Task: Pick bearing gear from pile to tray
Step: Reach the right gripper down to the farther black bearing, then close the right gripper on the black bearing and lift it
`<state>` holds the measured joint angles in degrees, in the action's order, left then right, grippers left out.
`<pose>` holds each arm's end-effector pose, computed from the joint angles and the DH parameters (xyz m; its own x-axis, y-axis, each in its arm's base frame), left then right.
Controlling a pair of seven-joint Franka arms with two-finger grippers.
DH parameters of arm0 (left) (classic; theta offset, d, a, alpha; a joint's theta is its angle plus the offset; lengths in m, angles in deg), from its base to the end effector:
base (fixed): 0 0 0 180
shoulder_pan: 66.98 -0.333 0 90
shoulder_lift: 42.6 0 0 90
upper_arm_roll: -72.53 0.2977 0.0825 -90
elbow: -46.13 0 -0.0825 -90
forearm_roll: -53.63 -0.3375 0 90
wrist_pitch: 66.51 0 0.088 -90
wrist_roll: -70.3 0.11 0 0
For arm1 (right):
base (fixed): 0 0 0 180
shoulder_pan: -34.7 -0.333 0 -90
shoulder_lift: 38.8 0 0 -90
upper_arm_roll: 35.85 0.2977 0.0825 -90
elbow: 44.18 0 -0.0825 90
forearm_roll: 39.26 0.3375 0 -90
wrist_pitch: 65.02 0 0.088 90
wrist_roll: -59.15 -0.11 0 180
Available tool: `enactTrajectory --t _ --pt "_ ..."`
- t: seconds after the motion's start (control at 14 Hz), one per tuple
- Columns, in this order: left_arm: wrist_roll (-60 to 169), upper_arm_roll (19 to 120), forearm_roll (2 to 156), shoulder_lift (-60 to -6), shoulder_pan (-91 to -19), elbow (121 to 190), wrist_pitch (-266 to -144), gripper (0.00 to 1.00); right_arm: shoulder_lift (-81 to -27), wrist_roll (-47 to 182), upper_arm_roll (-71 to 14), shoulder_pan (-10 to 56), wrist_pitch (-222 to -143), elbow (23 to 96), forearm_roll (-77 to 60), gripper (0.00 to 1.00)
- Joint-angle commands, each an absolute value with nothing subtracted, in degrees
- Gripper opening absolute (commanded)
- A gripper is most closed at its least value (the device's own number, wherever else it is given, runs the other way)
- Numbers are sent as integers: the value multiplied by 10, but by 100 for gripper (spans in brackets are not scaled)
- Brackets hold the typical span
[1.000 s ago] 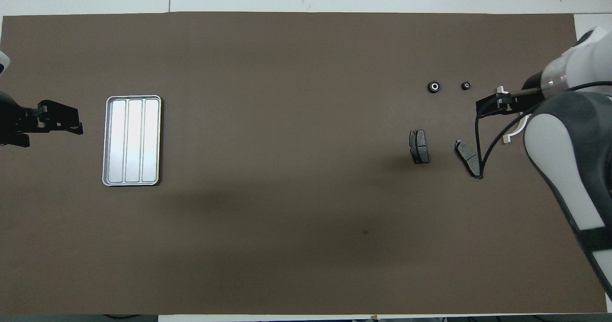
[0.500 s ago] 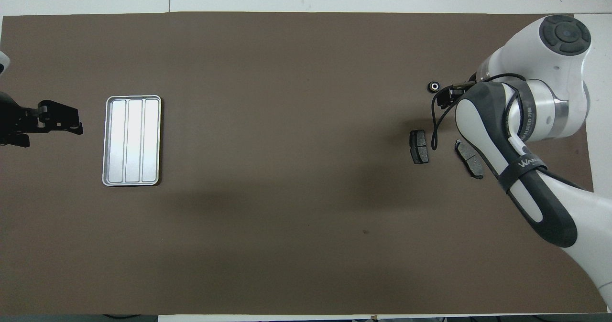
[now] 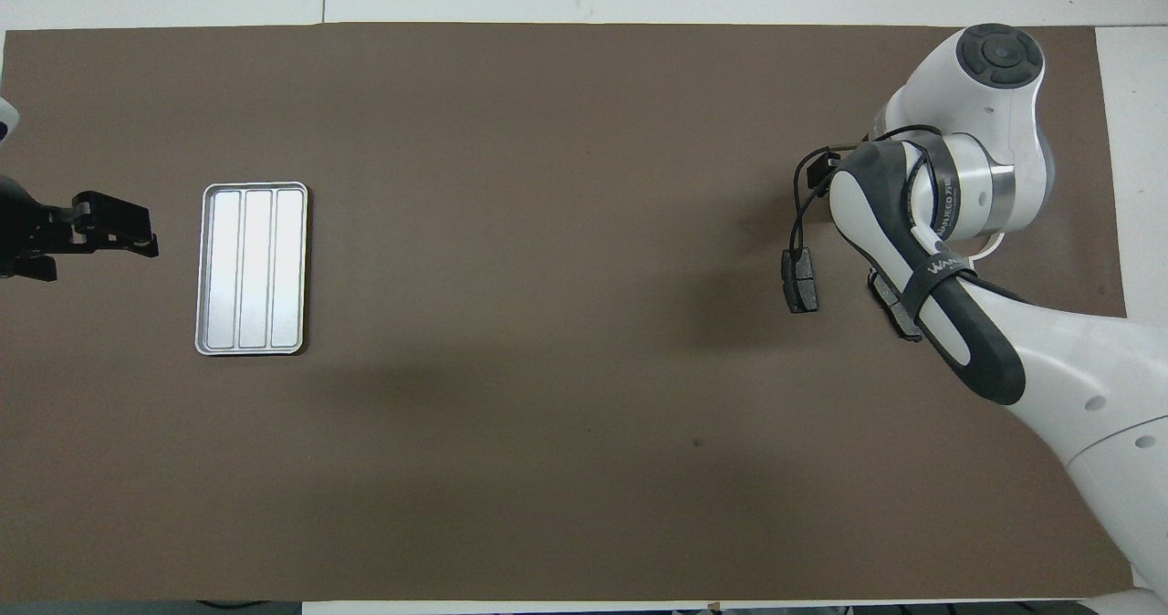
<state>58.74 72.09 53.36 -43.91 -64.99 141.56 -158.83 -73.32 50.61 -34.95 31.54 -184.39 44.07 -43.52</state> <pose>0.5023 -0.0209 0.5778 0.9869 0.1585 -0.0298 0.1582 -0.9873 -0.0111 0.6453 0.0403 0.3033 0.9977 -0.0438 -0.0514 -0.0406 -0.9973 0.0619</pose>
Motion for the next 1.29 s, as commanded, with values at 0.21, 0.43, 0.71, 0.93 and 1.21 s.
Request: enactTrajectory --t 0.21,0.43,0.71,0.93,1.21 --pt "591 724 538 -446 -647 1422 -1584 100 -776 483 -349 312 -1861 392 -465 100" --pt "591 724 538 -446 -647 1422 -1584 100 -793 483 -349 312 -1863 377 -466 99" --pt "591 724 538 -446 -647 1422 -1584 100 -796 460 -349 306 -1876 376 -463 93" --pt "591 724 538 -446 -647 1422 -1584 100 -796 460 -348 309 -1878 376 -458 88" --pt "591 724 538 -446 -647 1422 -1584 100 -796 460 -348 310 -1879 376 -458 74"
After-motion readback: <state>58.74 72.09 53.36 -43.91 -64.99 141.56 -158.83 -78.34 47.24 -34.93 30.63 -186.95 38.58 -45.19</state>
